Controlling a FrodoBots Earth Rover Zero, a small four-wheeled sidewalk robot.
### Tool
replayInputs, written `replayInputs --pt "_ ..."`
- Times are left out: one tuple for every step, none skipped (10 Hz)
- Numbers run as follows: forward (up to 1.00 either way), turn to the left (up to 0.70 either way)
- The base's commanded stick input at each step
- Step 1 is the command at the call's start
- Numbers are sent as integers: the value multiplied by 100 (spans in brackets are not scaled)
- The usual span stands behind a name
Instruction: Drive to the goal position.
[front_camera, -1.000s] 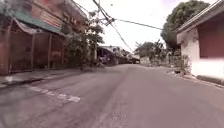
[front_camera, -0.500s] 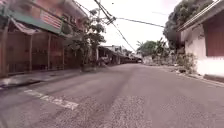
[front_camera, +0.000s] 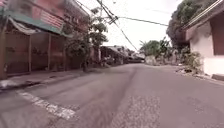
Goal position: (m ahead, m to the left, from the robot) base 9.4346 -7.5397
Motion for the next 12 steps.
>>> replayInputs --pt "50 7" --pt "50 7" --pt "50 7" --pt "50 7" --pt "50 7" --pt "50 7" --pt "50 7" --pt "50 7" --pt "50 7" --pt "50 7" --pt "50 7" --pt "50 7"
